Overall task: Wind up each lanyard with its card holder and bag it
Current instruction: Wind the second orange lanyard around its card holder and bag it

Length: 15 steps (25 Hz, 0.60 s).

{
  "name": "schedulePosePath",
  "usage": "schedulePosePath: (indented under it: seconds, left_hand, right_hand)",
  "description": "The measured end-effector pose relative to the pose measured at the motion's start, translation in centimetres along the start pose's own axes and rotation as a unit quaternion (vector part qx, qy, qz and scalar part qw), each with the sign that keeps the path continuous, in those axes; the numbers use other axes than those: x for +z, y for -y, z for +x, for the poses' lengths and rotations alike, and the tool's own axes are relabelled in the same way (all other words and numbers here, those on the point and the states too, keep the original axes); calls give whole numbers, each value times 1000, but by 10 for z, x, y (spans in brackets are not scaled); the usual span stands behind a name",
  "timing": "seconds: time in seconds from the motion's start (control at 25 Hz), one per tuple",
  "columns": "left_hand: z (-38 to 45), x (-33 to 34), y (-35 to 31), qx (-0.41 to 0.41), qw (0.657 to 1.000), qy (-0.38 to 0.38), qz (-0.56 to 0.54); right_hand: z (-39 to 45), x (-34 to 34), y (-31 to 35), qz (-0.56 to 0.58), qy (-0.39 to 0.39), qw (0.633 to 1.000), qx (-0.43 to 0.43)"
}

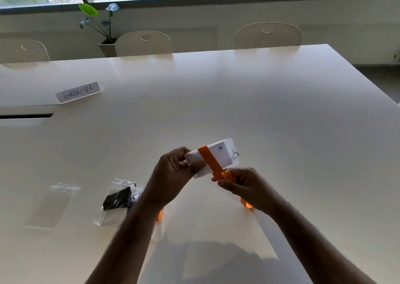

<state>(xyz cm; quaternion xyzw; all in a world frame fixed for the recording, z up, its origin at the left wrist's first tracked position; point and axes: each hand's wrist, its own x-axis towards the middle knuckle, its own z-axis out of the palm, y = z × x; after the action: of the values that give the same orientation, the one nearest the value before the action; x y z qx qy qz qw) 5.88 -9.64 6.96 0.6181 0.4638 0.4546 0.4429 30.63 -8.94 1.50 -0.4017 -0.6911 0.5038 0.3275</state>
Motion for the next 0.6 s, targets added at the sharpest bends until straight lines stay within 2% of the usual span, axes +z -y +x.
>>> schedulePosePath:
  seconds: [0.24, 0.6]
  left_hand:
    - [13, 9, 15, -27, 992, -111, 58]
    - [29, 7, 27, -1, 968, -189, 168]
  right_hand:
    - [5, 2, 10, 88, -16, 995, 32]
    - [-6, -7, 34, 147, 13, 989, 14]
